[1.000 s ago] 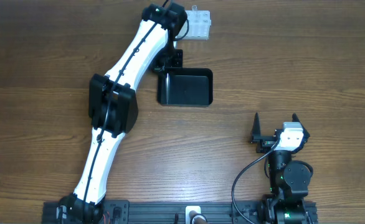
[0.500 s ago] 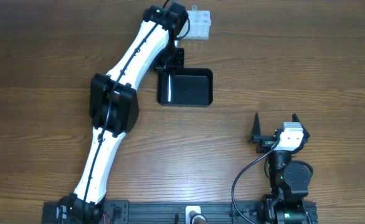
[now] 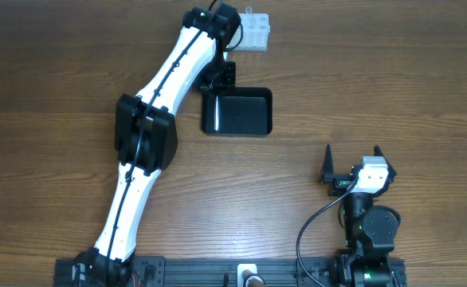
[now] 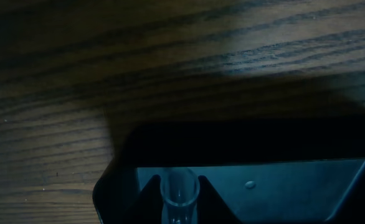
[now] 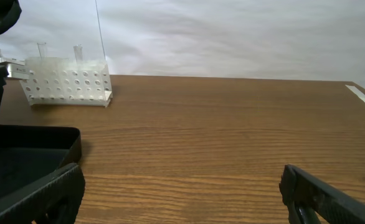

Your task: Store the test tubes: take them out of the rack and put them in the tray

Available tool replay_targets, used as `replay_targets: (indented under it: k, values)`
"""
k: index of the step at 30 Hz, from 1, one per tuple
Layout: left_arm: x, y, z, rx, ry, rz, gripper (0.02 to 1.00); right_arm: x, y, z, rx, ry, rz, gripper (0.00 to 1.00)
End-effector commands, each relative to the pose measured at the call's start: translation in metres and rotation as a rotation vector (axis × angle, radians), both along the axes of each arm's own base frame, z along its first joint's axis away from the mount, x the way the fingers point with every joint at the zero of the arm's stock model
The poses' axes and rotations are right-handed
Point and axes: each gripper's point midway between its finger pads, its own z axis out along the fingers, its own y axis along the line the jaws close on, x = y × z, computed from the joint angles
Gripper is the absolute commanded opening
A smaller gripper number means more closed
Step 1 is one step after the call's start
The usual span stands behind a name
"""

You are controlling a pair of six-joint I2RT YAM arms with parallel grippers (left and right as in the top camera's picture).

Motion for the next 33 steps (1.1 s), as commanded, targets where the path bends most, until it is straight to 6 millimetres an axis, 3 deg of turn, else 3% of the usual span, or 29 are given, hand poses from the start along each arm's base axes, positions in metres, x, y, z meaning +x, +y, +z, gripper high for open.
replay_targets:
  k: [1, 5, 11, 17, 21, 26, 33]
  values:
    - [0.002, -0.005, -0.005, -0.013, 0.001, -0.009, 0.215, 0.000, -0.001, -0.001, 0.004, -0.001, 0.000, 0.991]
    - [0.001, -0.005, -0.004, -0.013, 0.003, -0.009, 0.279, 0.000, -0.001, -0.001, 0.004, 0.000, 0.000, 0.993]
    - [-0.001, -0.006, 0.000, -0.016, 0.007, -0.009, 0.275, 0.000, -0.001, -0.001, 0.004, -0.001, 0.000, 0.991]
    - [0.003, -0.013, 0.044, -0.058, -0.075, -0.019, 0.292, 0.000, -0.001, -0.001, 0.004, 0.000, 0.000, 0.993]
    - [0.008, -0.014, 0.076, -0.082, -0.152, -0.020, 0.503, 0.000, -0.001, -0.001, 0.004, 0.000, 0.000, 0.993]
    - [0.032, -0.008, 0.105, -0.058, -0.311, -0.009, 0.568, 0.000, -0.001, -0.001, 0.004, 0.000, 0.000, 0.991]
    - [0.083, -0.010, 0.143, -0.060, -0.584, 0.032, 0.638, 0.000, -0.001, -0.001, 0.004, 0.000, 0.000, 0.989]
